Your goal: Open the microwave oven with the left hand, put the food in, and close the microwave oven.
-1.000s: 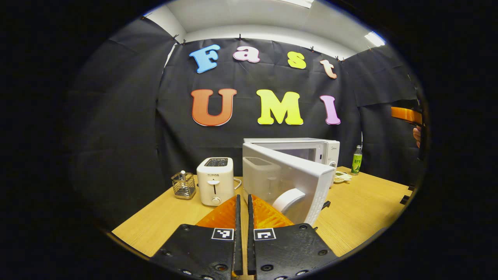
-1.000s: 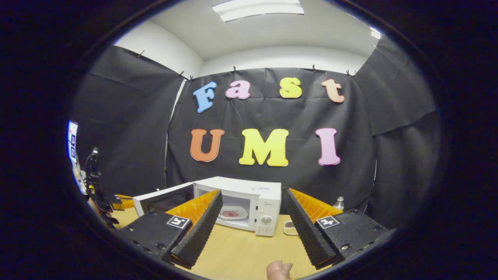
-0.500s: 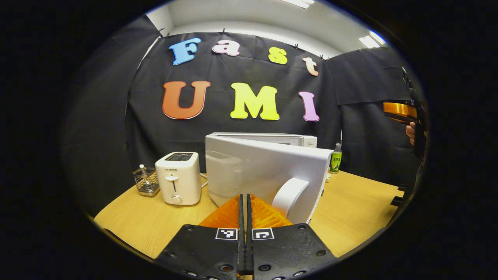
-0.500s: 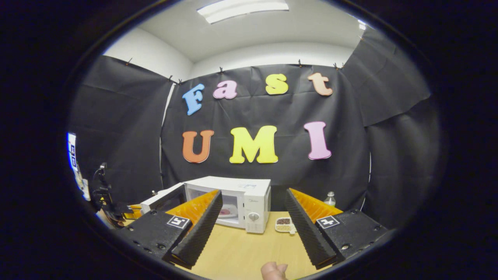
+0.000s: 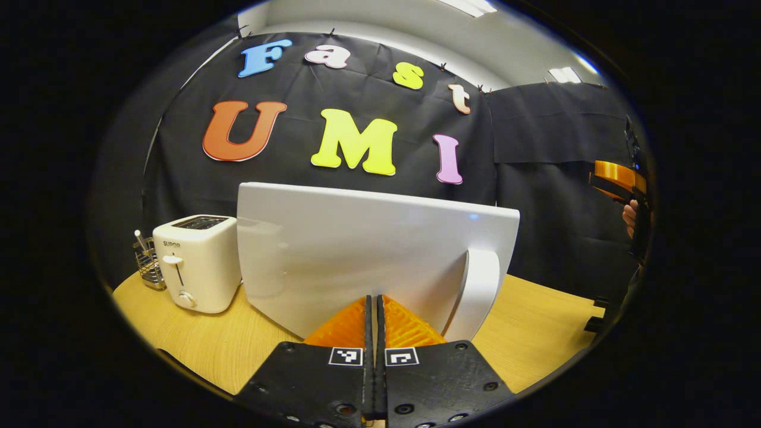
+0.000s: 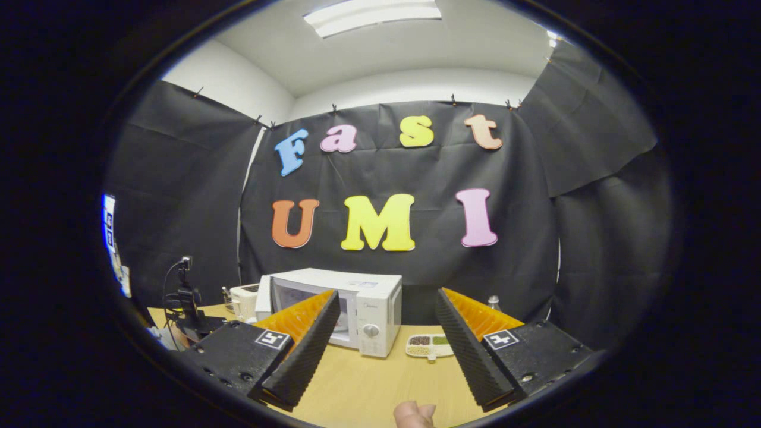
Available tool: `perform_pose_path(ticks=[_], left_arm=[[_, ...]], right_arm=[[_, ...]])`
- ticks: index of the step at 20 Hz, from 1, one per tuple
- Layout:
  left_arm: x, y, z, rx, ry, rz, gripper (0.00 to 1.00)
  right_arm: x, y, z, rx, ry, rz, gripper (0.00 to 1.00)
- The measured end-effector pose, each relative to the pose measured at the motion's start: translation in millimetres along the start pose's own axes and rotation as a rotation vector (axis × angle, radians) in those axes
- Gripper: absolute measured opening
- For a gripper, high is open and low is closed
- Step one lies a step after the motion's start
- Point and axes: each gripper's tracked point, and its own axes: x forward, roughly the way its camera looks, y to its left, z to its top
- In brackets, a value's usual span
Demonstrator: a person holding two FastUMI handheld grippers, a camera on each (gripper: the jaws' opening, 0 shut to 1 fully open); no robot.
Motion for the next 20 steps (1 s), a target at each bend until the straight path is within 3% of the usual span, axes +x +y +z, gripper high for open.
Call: perform_pose_path(ticks=[2, 3, 4, 6, 11, 12, 16, 18, 20], left_arm=[[15, -11, 5, 0.023, -0.003, -0.009, 0.0], [24, -18, 6, 0.029, 0.0, -0.018, 0.0], [31, -20, 5, 0.043, 0.002, -0.011, 0.0], [47, -28, 3, 0.066, 0.022, -0.003, 0.0], [99, -36, 4, 0.12, 0.013, 0.033, 0.0], [111, -35, 1, 0.125, 0.026, 0.041, 0.0], [148, -20, -2, 0.121, 0.044, 0.114, 0.0], [165, 3, -8, 0.133, 0.078, 0.225, 0.0], [169, 6, -15, 0.129, 0.098, 0.271, 0.0]], right_arm=[[5, -10, -8, 0.011, 0.006, -0.004, 0.96], [7, -15, -13, 0.018, 0.013, -0.008, 1.0], [9, -20, -18, 0.027, 0.022, -0.013, 0.96], [14, -30, -29, 0.042, 0.044, -0.024, 1.0], [17, -48, -45, 0.064, 0.072, -0.049, 1.0], [17, -52, -47, 0.067, 0.079, -0.058, 0.96], [11, -55, -51, 0.088, 0.105, -0.066, 1.0], [6, -60, -50, 0.086, 0.109, -0.083, 1.0], [-1, -61, -50, 0.082, 0.118, -0.1, 0.96]])
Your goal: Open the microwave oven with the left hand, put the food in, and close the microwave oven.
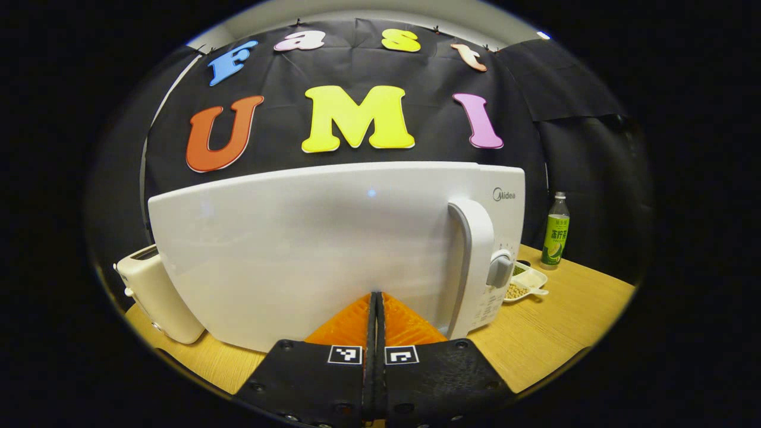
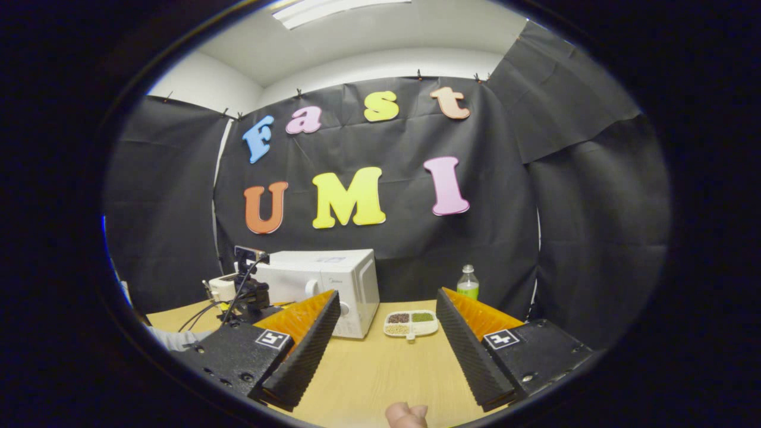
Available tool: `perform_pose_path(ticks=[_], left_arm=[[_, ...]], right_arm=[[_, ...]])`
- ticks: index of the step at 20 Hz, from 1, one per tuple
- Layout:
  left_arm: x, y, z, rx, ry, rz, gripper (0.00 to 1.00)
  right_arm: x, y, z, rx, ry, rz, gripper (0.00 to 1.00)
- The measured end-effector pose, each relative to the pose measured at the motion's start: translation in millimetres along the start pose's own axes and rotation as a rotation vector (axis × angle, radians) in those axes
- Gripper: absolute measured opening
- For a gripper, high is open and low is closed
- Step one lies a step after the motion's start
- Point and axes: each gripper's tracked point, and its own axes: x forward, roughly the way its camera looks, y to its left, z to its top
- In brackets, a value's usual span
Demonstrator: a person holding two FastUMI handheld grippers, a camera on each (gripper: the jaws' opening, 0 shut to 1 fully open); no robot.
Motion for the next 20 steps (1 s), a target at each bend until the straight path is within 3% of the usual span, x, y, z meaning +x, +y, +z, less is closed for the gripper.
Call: perform_pose_path(ticks=[3, 6, 7, 9, 11, 14, 16, 17, 18, 20], left_arm=[[3, 1, 7, 0.022, -0.022, 0.015, 0.0], [-5, 8, -7, -0.032, 0.062, 0.036, 0.0], [-12, 9, -9, -0.054, 0.071, 0.037, 0.0], [-29, 3, -5, -0.092, 0.064, 0.022, 0.0], [-48, -4, 0, -0.09, 0.052, 0.012, 0.0], [-81, -9, 9, -0.075, 0.046, 0.023, 0.03], [-106, -18, 13, -0.091, 0.065, 0.014, 0.5], [-120, -22, 15, -0.097, 0.076, 0.014, 0.43], [-135, -27, 21, -0.101, 0.076, 0.007, 0.6], [-165, -30, 40, -0.068, 0.038, 0.001, 0.78]], right_arm=[[-12, 1, 0, 0.003, 0.011, -0.016, 1.0], [-26, 4, 3, 0.002, 0.018, -0.027, 1.0], [-30, 6, 3, 0.001, 0.02, -0.03, 0.96], [-39, 7, 2, 0.001, 0.028, -0.04, 1.0], [-48, 9, 2, 0.002, 0.032, -0.047, 0.96], [-61, 18, 3, 0.0, 0.034, -0.047, 1.0], [-70, 25, 8, 0.007, 0.025, -0.043, 0.96], [-74, 28, 9, 0.012, 0.021, -0.043, 1.0], [-79, 31, 10, 0.02, 0.016, -0.043, 0.96], [-89, 35, 13, 0.038, 0.009, -0.041, 1.0]])
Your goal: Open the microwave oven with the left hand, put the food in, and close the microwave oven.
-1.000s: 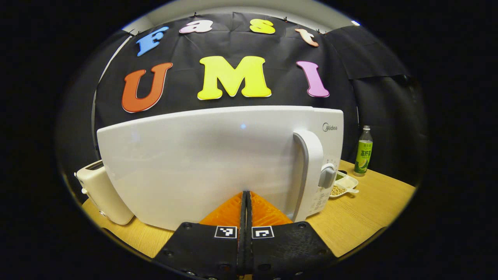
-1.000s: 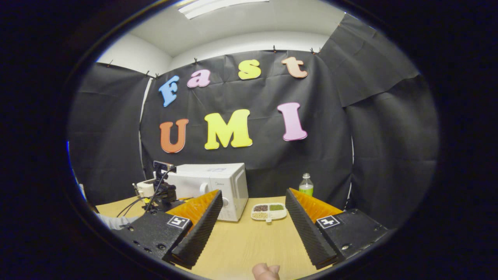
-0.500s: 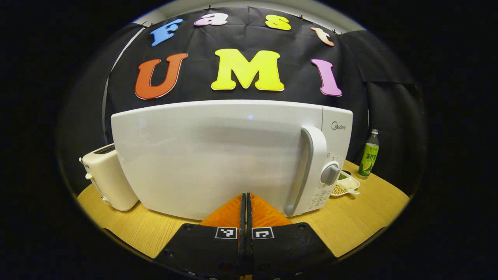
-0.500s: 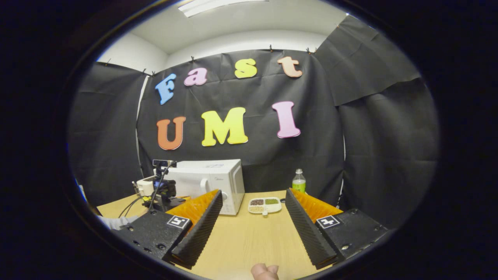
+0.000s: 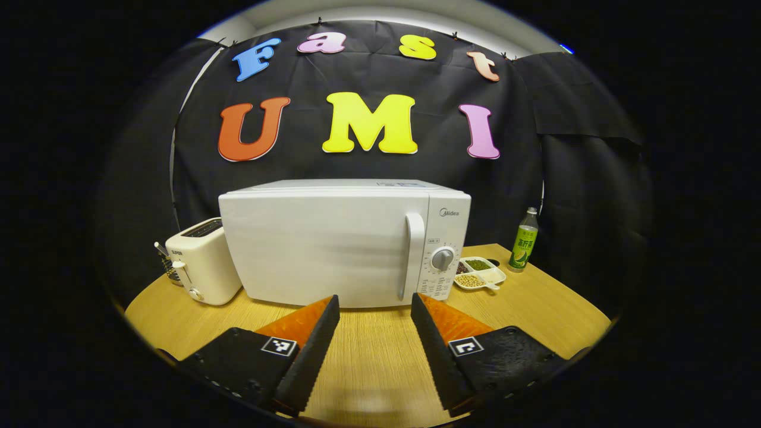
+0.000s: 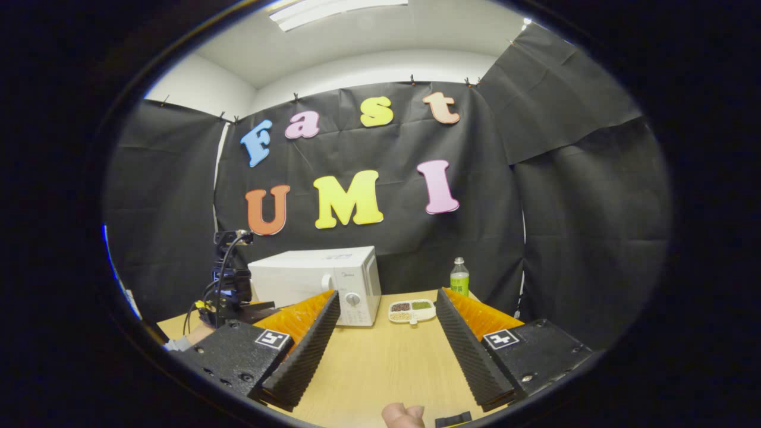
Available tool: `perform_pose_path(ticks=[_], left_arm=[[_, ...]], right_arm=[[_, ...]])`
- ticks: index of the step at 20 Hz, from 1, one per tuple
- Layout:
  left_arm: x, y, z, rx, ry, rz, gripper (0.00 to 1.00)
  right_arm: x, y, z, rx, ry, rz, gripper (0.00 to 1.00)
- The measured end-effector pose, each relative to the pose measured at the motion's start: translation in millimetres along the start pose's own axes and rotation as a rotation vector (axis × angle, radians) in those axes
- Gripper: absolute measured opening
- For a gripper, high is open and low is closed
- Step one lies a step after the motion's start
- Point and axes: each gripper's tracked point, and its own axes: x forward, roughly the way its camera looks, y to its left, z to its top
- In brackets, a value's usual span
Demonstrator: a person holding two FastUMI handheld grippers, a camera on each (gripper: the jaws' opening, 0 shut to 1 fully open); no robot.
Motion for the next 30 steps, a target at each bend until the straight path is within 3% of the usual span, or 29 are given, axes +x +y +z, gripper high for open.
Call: perform_pose_path(ticks=[1, 2, 3, 6, 7, 8, 9, 10, 13, 14, 18, 19, 22, 26, 30], left_arm=[[-15, -3, 10, 0.019, -0.022, 0.0, 0.91], [-33, -5, 19, 0.035, -0.044, 0.001, 0.86], [-49, -6, 28, 0.044, -0.059, 0.012, 0.98], [-103, -7, 62, 0.032, -0.116, 0.04, 0.97], [-122, -8, 77, 0.013, -0.143, 0.042, 0.96], [-140, -12, 91, -0.011, -0.171, 0.032, 0.96], [-158, -13, 107, -0.035, -0.204, 0.025, 0.96], [-178, -12, 120, -0.048, -0.232, 0.027, 0.96], [-222, 5, 141, 0.019, -0.27, 0.091, 0.96], [-235, 13, 139, 0.03, -0.271, 0.121, 0.96], [-279, 13, 129, 0.021, -0.262, 0.154, 0.97], [-285, 9, 128, 0.011, -0.265, 0.141, 0.97], [-298, 3, 114, 0.033, -0.236, 0.113, 0.96], [-308, 4, 111, 0.103, -0.229, 0.146, 0.96], [-310, -6, 111, 0.103, -0.236, 0.112, 1.0]], right_arm=[[-5, 2, 1, 0.005, 0.0, 0.0, 1.0], [-10, 3, 3, 0.005, 0.001, -0.004, 1.0], [-16, 3, 6, 0.001, -0.001, -0.01, 0.95], [-31, 8, 22, 0.016, -0.016, -0.023, 0.92], [-36, 12, 25, 0.029, -0.017, -0.017, 1.0], [-39, 15, 30, 0.041, -0.019, -0.008, 1.0], [-43, 16, 35, 0.052, -0.02, -0.008, 0.92], [-46, 14, 39, 0.06, -0.023, -0.013, 1.0], [-54, 8, 46, 0.074, -0.007, -0.042, 1.0], [-57, 7, 52, 0.073, -0.01, -0.045, 0.9], [-63, -5, 74, 0.039, -0.057, -0.096, 0.89], [-67, -1, 76, 0.018, -0.053, -0.091, 0.99], [-76, 14, 89, -0.017, -0.048, -0.05, 1.0], [-90, 17, 107, -0.092, -0.086, -0.066, 1.0], [-98, 28, 109, -0.094, -0.09, -0.046, 1.0]])
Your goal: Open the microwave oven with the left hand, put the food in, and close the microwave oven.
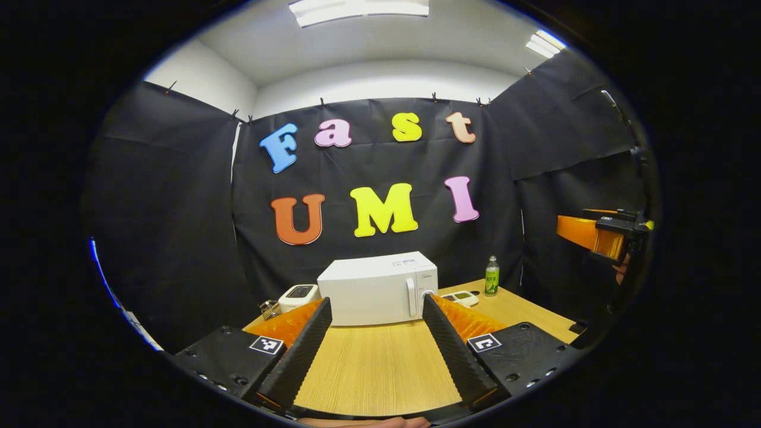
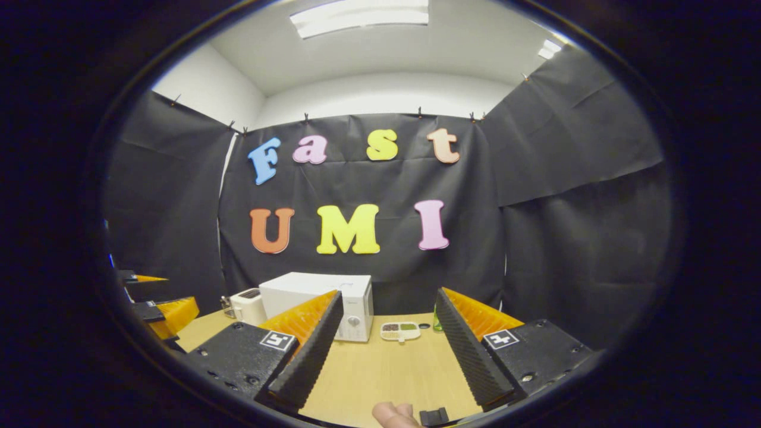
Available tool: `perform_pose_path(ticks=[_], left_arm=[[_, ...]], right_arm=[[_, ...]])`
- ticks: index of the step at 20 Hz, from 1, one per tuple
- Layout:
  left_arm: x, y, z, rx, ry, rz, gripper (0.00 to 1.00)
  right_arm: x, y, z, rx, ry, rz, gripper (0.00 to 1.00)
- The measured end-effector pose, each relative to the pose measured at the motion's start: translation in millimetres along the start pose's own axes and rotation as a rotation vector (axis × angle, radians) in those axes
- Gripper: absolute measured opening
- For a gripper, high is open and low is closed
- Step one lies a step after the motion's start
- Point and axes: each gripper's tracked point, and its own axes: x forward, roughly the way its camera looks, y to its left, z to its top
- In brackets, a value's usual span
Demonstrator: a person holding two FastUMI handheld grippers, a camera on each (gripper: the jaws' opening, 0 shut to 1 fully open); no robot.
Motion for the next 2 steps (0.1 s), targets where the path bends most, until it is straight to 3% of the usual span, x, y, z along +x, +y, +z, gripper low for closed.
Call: perform_pose_path(ticks=[1, 2], left_arm=[[-0.2, 3.0, 0.5, -0.002, -0.002, 0.005, 0.96], [-0.5, 6.0, 1.0, -0.002, -0.002, 0.015, 0.96]], right_arm=[[-0.9, -1.9, 0.4, 0.003, -0.003, -0.006, 1.0], [-2.3, -4.4, 1.3, 0.003, -0.006, -0.014, 0.9]])
